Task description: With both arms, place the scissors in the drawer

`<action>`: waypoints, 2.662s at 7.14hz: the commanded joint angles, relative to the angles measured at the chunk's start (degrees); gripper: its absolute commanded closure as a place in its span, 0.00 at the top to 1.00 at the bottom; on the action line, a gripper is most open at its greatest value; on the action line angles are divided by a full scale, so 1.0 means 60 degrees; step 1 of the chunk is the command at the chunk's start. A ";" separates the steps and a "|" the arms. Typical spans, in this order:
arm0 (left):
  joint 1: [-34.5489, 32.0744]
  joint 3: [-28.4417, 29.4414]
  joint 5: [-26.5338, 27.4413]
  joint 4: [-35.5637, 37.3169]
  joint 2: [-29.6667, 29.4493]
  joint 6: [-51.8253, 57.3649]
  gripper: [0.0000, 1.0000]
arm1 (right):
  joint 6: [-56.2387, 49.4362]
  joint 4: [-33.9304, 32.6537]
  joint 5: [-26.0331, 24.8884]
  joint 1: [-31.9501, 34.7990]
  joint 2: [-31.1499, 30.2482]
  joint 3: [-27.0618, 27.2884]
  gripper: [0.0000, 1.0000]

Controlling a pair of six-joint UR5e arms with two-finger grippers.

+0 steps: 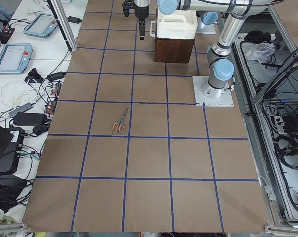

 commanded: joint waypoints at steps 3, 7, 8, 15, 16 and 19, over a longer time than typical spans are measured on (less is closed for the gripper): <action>0.0087 -0.0014 0.0016 -0.0109 -0.0025 0.0064 1.00 | -0.0029 -0.0214 -0.0030 -0.0058 0.0014 0.0015 1.00; 0.2334 -0.0613 0.1028 0.0213 -0.0463 0.5876 0.99 | 0.3146 -0.0904 -0.0044 -0.0190 -0.0030 0.0205 1.00; 0.3112 -0.0615 0.0998 0.0242 -0.0784 0.7331 1.00 | 0.5934 -0.0817 -0.0015 -0.0220 -0.0045 0.0322 1.00; 0.4817 -0.0644 -0.0114 0.4806 -0.3802 1.8586 1.00 | 1.3423 -0.1972 0.0030 0.1035 0.1358 0.0777 1.00; 0.4907 -0.0644 -0.0435 0.5189 -0.4153 2.0409 1.00 | 1.4231 -0.2046 0.0044 0.1359 0.1666 0.0777 1.00; 0.5156 -0.0571 0.0437 0.5920 -0.4784 2.1767 1.00 | 1.5220 -0.2032 0.0160 0.2108 0.2385 0.0777 1.00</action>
